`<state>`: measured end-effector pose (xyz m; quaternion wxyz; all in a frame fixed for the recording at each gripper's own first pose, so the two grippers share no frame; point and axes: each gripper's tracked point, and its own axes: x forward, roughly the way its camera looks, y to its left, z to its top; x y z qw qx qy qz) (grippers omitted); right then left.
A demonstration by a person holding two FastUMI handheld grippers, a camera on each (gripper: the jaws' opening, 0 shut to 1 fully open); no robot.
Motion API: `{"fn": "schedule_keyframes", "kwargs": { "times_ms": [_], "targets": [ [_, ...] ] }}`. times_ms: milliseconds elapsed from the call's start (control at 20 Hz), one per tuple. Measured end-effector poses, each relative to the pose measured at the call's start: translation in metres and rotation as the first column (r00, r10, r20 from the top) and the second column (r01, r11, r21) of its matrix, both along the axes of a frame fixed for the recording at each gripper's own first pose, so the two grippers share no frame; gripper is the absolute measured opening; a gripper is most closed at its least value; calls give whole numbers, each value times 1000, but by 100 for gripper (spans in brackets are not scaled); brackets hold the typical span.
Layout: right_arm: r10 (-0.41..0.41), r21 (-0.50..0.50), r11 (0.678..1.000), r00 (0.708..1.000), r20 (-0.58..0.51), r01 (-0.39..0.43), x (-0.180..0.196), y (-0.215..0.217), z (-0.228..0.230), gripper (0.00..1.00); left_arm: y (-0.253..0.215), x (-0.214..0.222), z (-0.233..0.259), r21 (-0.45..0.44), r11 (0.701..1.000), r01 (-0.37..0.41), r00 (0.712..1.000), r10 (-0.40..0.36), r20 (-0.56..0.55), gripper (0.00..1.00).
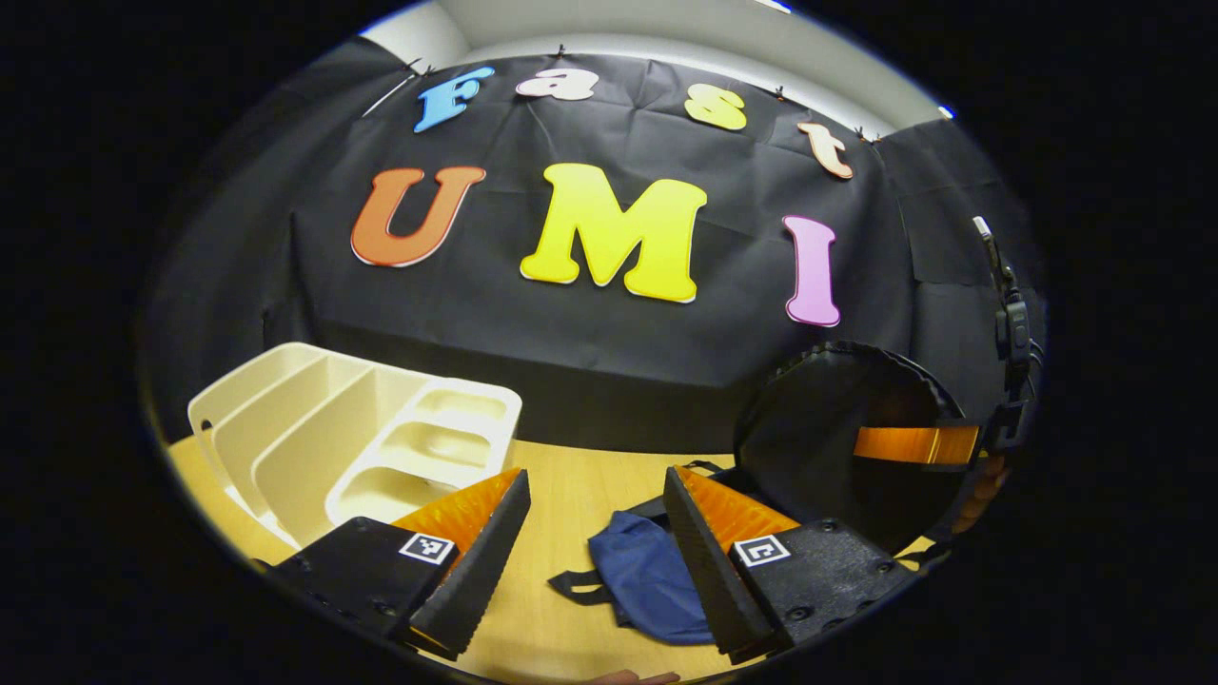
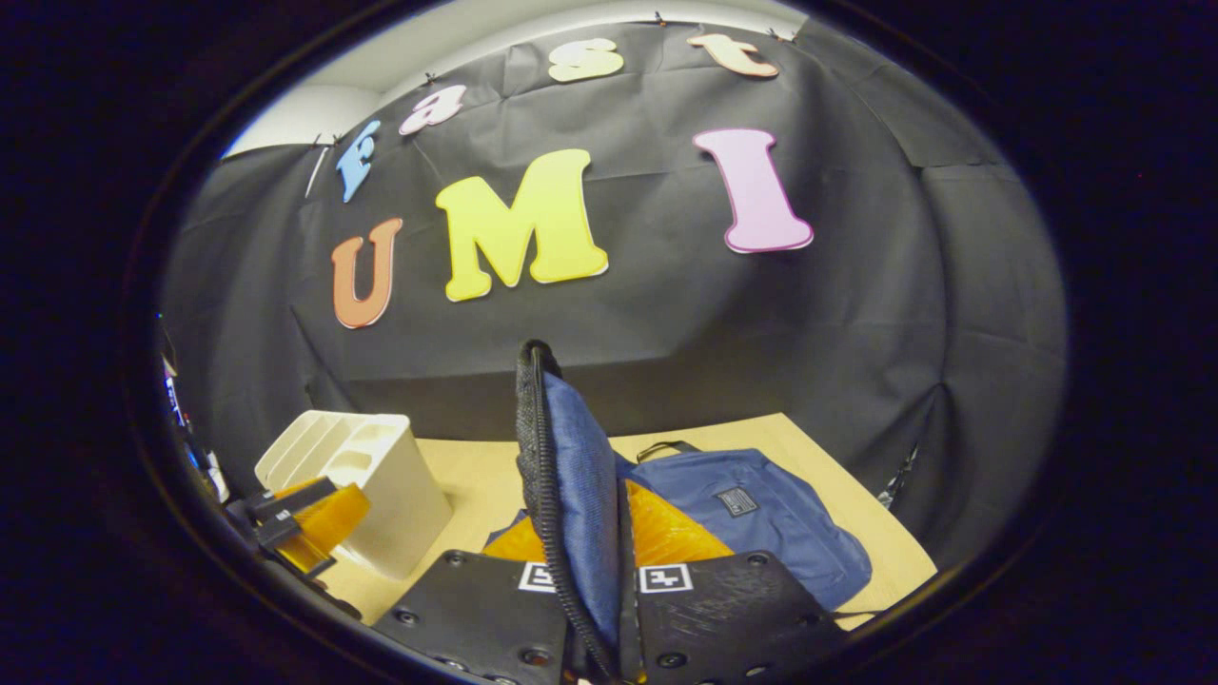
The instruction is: Open the schoolbag, grab two books from the bookshelf and put them into the schoolbag.
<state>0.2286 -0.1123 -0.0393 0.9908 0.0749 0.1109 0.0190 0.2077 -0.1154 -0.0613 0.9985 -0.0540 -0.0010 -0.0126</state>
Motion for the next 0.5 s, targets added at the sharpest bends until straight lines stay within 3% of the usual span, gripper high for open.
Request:
{"fn": "schedule_keyframes", "kwargs": {
  "times_ms": [100,150,200,400,500],
  "targets": [
    [-11,-2,1000,1000,-13,11,-11,-2,-7,9,20,-13,7,54,997,-56,998,54,25,92],
    [-2,0,1000,1000,-13,2,-16,3,-9,16,26,-19,9,67,995,-73,997,71,32,93],
    [-9,-10,1000,1000,-12,9,-22,3,-10,16,31,-26,10,74,994,-82,996,80,36,93],
    [-22,-26,999,999,-23,22,-36,13,-18,16,60,-51,15,66,987,-147,988,143,58,95],
    [-37,-40,999,999,-23,36,-45,17,-19,15,67,-64,11,45,990,-135,990,132,57,96]
  ]
}}
